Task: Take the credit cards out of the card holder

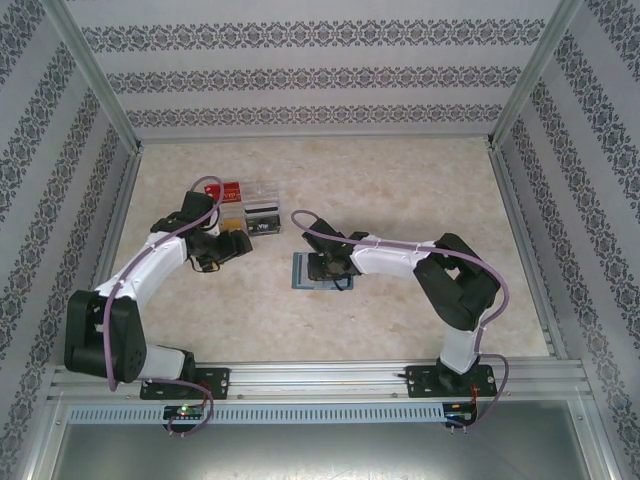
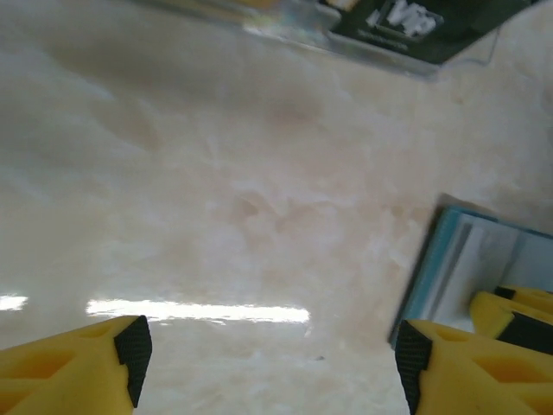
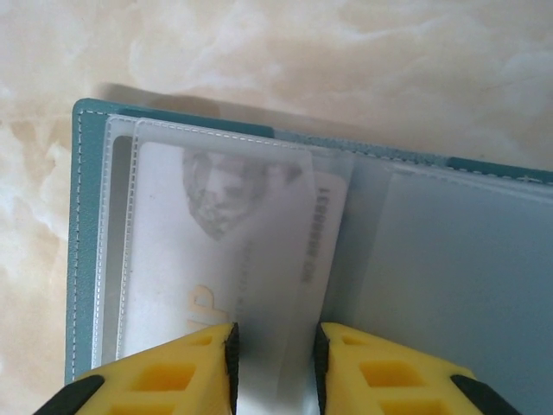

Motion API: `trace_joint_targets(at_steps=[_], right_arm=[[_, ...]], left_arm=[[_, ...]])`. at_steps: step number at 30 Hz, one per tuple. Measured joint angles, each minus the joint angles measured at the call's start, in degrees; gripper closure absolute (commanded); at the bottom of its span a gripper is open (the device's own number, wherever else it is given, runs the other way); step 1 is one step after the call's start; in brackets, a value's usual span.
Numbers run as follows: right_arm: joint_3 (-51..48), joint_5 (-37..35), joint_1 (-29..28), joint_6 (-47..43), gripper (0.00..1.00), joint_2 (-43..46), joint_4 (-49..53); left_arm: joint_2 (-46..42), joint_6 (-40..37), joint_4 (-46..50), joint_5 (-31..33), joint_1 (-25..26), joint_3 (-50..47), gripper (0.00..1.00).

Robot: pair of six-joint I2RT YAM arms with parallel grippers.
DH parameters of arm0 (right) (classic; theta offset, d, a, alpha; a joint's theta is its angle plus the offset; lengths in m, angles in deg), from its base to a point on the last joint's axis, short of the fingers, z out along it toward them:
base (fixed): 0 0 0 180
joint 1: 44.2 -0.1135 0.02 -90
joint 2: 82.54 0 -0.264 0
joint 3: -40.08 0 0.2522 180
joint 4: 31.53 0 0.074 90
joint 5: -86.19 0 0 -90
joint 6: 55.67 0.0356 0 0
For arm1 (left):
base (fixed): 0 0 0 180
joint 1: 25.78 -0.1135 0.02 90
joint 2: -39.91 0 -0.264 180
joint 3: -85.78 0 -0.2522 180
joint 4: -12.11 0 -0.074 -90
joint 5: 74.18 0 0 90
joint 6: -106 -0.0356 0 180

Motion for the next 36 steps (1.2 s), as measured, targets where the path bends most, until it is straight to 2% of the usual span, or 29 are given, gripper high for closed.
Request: trace_joint_targets(at_steps=[4, 7, 9, 15, 20, 36], right_arm=[[-2.69, 2.40, 1.31, -0.07, 0.71, 1.42, -3.10], [-4.52, 4.09, 2.14, -0.17, 0.72, 2.45, -5.14], [-5.40, 5.33, 2.86, -0.15, 0.72, 2.93, -6.03], [-6.97, 7.41, 3.91, -0.15, 0.72, 3.93, -7.19], [-7.30, 7.67, 4.00, -0.17, 0.76, 4.11, -7.21], [-9.22, 7.67, 4.00, 0.04, 0.80, 5.11, -9.03]], left_arm=[[2.71, 3.43, -3.63, -6.51, 1.79, -0.24, 0.28], [4.07, 6.16, -6.95, -9.35, 5.40, -0.35, 0.31], [5.18, 8.02, -9.18, -10.75, 8.50, -0.37, 0.42], [10.82, 11.21, -13.42, -11.76, 17.33, 0.92, 0.59], [15.19, 13.79, -16.44, -11.37, 19.85, 2.43, 0.69], [22.36, 15.93, -18.23, -8.76, 22.47, 6.73, 0.72]])
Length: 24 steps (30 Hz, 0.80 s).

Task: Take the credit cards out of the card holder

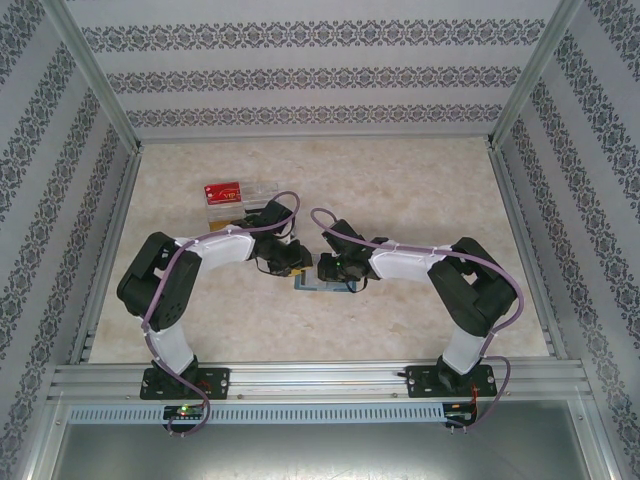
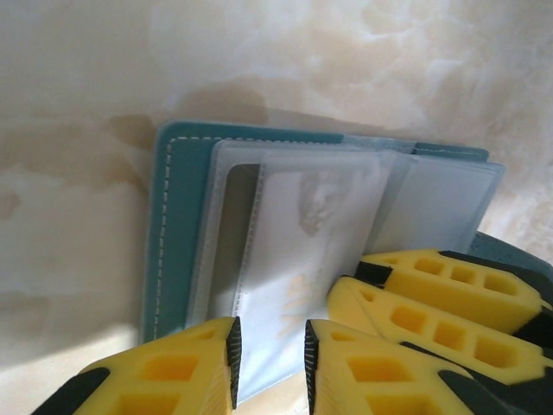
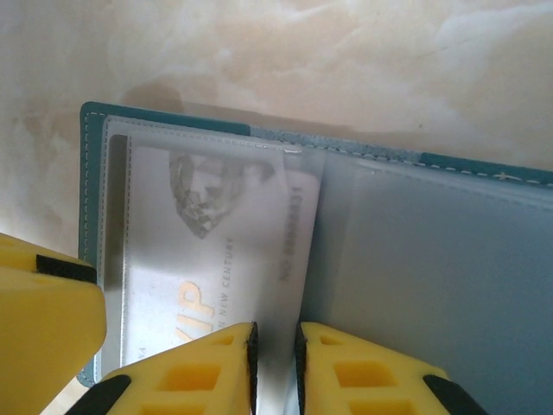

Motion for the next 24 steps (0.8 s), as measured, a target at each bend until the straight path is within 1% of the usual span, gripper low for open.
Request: trace_joint_targets(at_steps=[11, 14, 19, 24], right_arm=[[-0.76, 0.42, 0.37, 0.04, 0.81, 0.33, -0.74], [-1.44, 0.42, 0.37, 0.04, 0.81, 0.72, -1.29], [-2.56, 0.83, 0.66, 0.11, 0.82, 1.20, -2.80], [-3.52, 2.80, 1.51, 0.42, 0.83, 1.51, -4.20]], left_arm=[[1.88, -0.04, 1.38, 1.99, 0.50, 1.79, 0.70], [2.27, -0.17, 1.73, 2.38, 0.81, 2.36, 0.68], [2.27, -1.44, 2.45, 3.41, 1.57, 3.10, 0.64], [2.51, -3.34, 3.13, 4.35, 2.27, 3.69, 0.63]])
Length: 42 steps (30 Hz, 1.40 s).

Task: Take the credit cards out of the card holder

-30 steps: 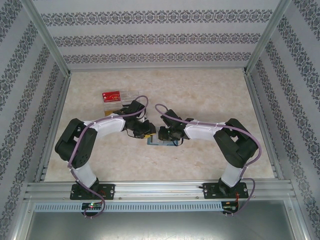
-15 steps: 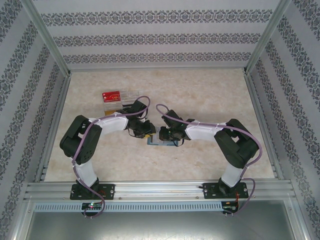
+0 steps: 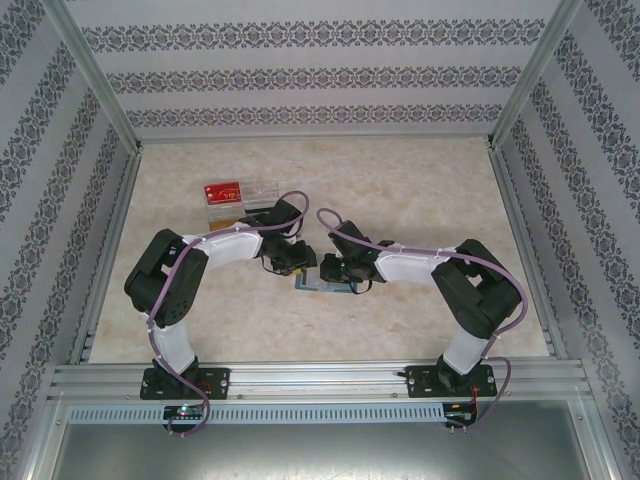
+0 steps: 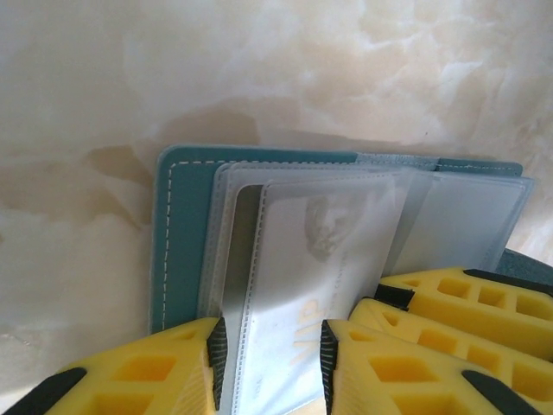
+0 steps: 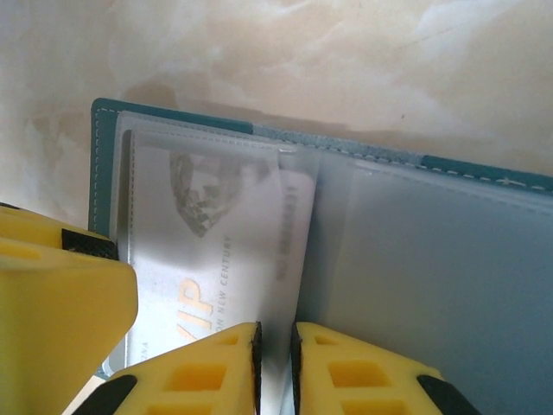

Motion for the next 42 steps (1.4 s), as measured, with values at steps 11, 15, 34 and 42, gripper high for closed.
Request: trace_joint_targets(at_steps=[11, 15, 34, 42], right_arm=[[-1.46, 2.21, 1.25, 1.27, 0.83, 0.50, -1.75], [-1.99, 3.21, 1.81, 1.55, 0.83, 0.57, -2.60], [-4.22, 6.60, 3.72, 2.60, 0.80, 1.51, -5.22], [-5.25, 7.50, 4.44, 2.56, 0.79, 2.45, -5.62]], left_arm=[[1.46, -2.12, 2.51, 3.58, 2.01, 2.75, 0.65], [1.46, -2.34, 2.49, 3.65, 2.27, 2.78, 0.67], [1.31, -3.19, 0.83, 1.60, 2.56, 2.25, 0.66], [0.92, -3.08, -1.40, -1.27, 3.13, 1.31, 0.66]])
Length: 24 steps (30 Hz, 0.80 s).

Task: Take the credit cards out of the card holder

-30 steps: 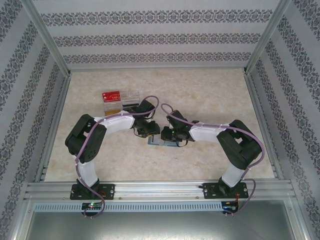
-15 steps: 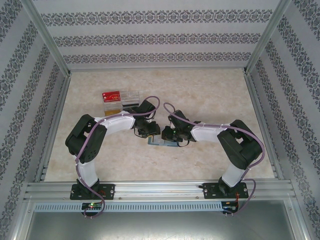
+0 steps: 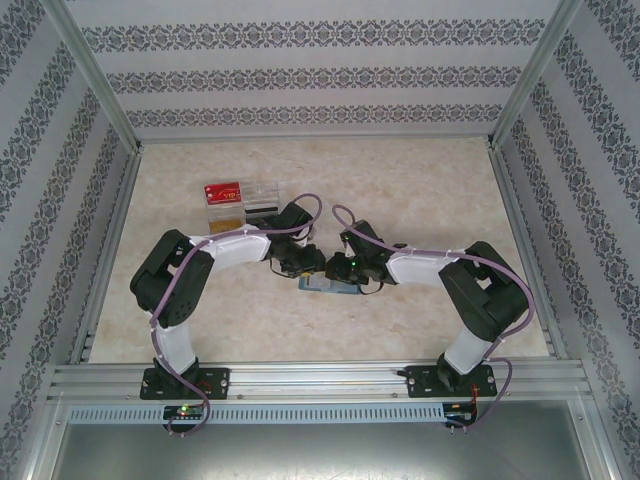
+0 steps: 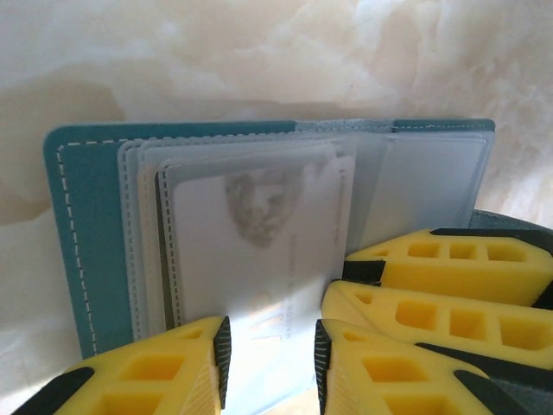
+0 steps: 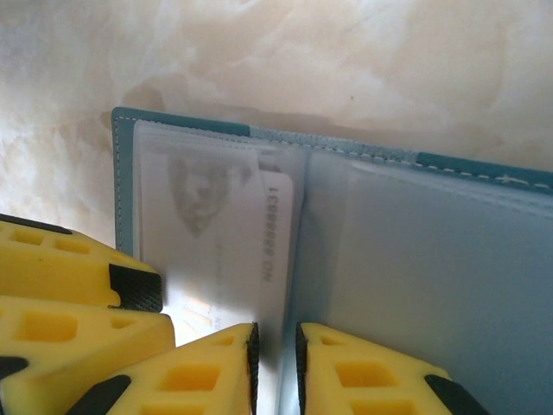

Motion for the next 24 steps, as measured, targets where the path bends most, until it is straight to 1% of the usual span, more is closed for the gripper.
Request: trace_joint_targets(at_steps=[5, 9, 14, 18, 24], right_arm=[[-0.13, 0.52, 0.42, -0.02, 0.82, 0.20, 0.15], [-0.04, 0.33, 0.42, -0.39, 0.83, 0.22, 1.11], [0.81, -0.59, 0.26, -1.40, 0.85, 0.20, 3.04], [1.57, -1.07, 0.26, -1.51, 0.86, -0.35, 4.13], [2.73, -1.57, -0.13, -1.51, 0.87, -1.18, 5.42]], left_arm=[[-1.49, 0.79, -0.61, -0.68, 0.17, -1.07, 0.67], [-3.87, 1.25, -0.31, 2.10, 0.11, -1.75, 0.64], [-8.41, 3.23, -0.26, 4.46, 0.11, -5.64, 0.62], [-10.21, 5.57, -1.36, 4.00, 0.11, -9.05, 0.62], [-10.27, 8.72, -4.83, 1.05, 0.11, -12.55, 0.62]])
